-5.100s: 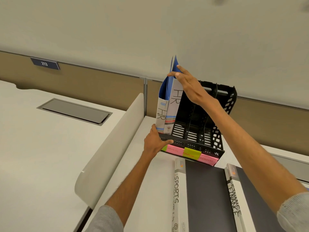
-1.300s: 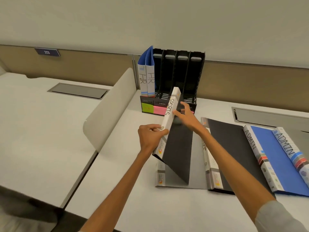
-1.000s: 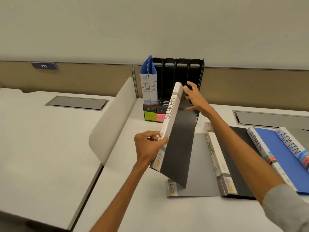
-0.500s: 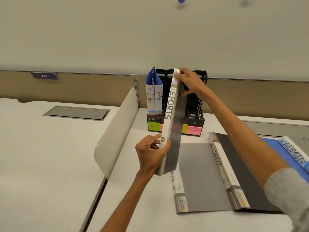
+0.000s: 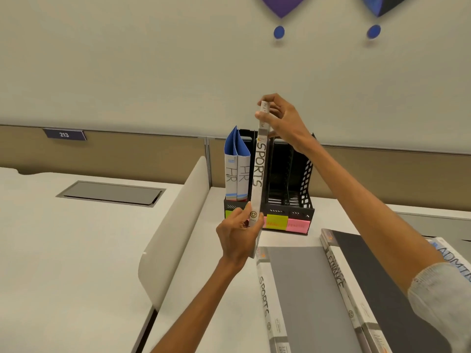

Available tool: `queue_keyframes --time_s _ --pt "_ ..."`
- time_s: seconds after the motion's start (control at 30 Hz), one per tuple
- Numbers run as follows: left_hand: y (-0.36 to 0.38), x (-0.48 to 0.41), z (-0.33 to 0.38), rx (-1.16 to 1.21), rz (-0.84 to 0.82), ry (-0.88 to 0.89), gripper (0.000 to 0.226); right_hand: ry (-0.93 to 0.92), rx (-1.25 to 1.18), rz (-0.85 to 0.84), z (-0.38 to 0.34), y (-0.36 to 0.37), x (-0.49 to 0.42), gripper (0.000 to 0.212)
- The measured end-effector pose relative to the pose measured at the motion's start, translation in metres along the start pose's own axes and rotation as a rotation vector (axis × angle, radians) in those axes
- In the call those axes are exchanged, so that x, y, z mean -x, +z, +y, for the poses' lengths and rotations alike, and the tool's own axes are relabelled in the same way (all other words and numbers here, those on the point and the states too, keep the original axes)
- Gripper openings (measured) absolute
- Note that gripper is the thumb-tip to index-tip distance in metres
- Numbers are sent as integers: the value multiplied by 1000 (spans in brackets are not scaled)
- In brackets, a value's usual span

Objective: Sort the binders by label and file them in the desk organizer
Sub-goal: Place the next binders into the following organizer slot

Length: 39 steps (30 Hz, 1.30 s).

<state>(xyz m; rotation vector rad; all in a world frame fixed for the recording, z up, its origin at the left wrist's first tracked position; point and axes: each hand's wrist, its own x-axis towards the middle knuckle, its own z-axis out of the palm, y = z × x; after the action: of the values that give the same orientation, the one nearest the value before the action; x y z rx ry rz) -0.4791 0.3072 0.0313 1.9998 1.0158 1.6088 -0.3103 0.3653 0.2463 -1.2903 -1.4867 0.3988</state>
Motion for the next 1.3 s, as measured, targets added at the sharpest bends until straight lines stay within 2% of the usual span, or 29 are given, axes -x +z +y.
queue_keyframes --time_s 0.37,0.53,0.67,0.83,1.07,1.23,1.3 --pt "31 -50 1 13 62 93 39 -118 -49 159 -21 -13 -40 22" --pt "43 -75 -10 -18 41 102 46 -181 -102 196 -21 -21 -53 21" --pt "59 -84 -25 -53 -41 39 50 -197 -57 210 -2 -14 -57 23" --pt "78 -82 -54 -67 -148 -159 55 -134 14 224 40 1 -51 24" --pt "98 -76 -69 -88 -244 -238 53 -88 60 182 62 2 -62 20" --pt "90 -59 -96 -37 -455 -326 59 -104 100 186 67 5 -64 24" --pt "84 -61 -107 -115 -568 -349 58 -116 131 175 67 7 -67 26"
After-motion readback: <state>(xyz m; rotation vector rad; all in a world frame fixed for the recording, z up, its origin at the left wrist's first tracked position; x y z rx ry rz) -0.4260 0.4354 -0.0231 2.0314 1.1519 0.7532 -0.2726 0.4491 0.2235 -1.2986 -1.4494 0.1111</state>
